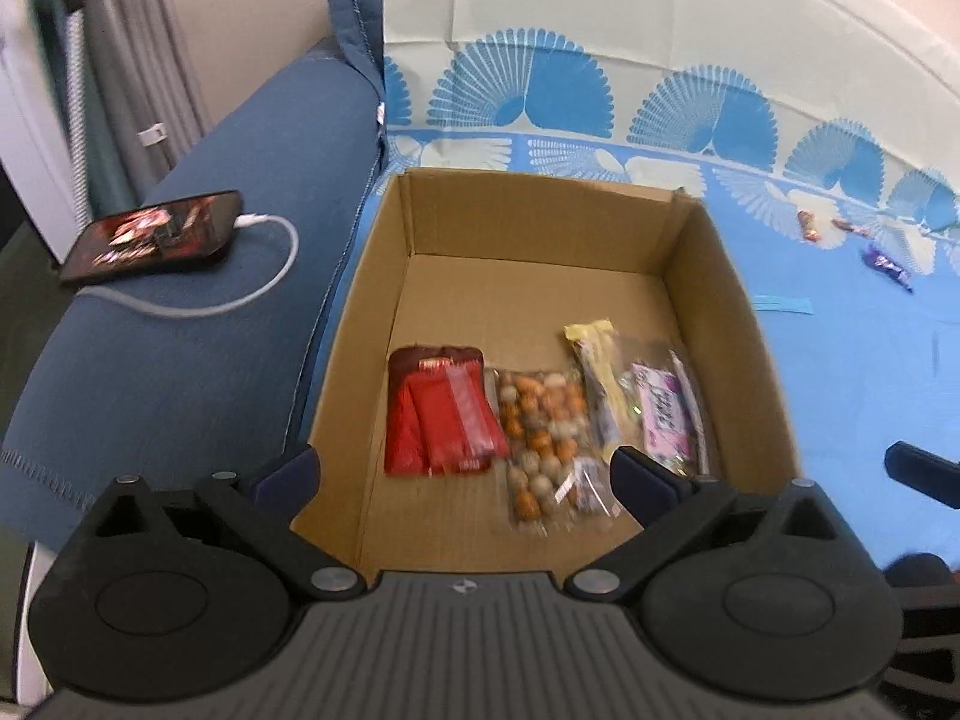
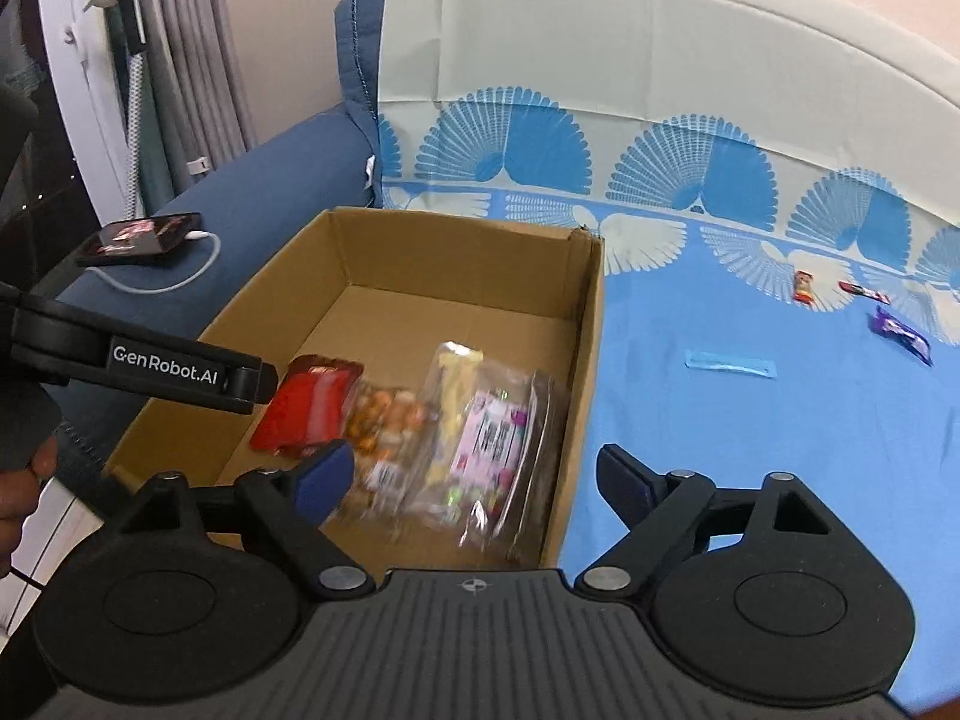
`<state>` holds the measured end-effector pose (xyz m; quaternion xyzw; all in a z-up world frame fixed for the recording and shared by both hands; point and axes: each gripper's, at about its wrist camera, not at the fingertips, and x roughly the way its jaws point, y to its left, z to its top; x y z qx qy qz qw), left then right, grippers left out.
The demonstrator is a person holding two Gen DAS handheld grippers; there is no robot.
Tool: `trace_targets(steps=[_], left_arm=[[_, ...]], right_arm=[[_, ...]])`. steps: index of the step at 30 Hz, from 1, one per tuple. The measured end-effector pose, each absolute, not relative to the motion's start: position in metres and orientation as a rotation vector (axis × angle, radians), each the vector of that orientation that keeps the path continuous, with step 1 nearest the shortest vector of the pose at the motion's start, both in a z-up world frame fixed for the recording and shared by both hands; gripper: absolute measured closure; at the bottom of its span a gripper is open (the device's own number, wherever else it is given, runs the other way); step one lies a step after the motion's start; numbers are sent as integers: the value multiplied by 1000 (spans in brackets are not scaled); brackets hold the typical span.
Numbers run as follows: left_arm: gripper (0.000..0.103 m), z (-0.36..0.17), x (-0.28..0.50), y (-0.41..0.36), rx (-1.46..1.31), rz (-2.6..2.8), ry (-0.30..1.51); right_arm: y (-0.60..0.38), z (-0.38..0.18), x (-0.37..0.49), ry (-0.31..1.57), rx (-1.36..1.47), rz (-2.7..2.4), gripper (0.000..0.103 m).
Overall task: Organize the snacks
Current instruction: 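Open both tools to drop the red sachet and silver stick pack into the box, then grasp the red-gold wrapped candy with the left tool while the right tool grasps the purple chocolate bar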
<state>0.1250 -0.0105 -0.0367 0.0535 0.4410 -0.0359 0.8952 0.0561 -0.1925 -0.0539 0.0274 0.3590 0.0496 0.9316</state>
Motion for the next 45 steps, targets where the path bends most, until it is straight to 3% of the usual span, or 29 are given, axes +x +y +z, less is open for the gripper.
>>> trace_targets(steps=[15, 25, 35, 45], left_arm=[[0, 13, 30, -21, 115, -132, 765], [0, 28, 8, -36, 141, -145, 742], [0, 40, 31, -91, 181, -227, 790], [0, 41, 125, -221, 235, -385, 850]], right_arm=[[-191, -11, -30, 578, 50, 78, 6], [-202, -2, -58, 512, 73, 84, 6], [-264, -6, -62, 478, 135, -30, 5], [-420, -15, -17, 477, 61, -264, 3]])
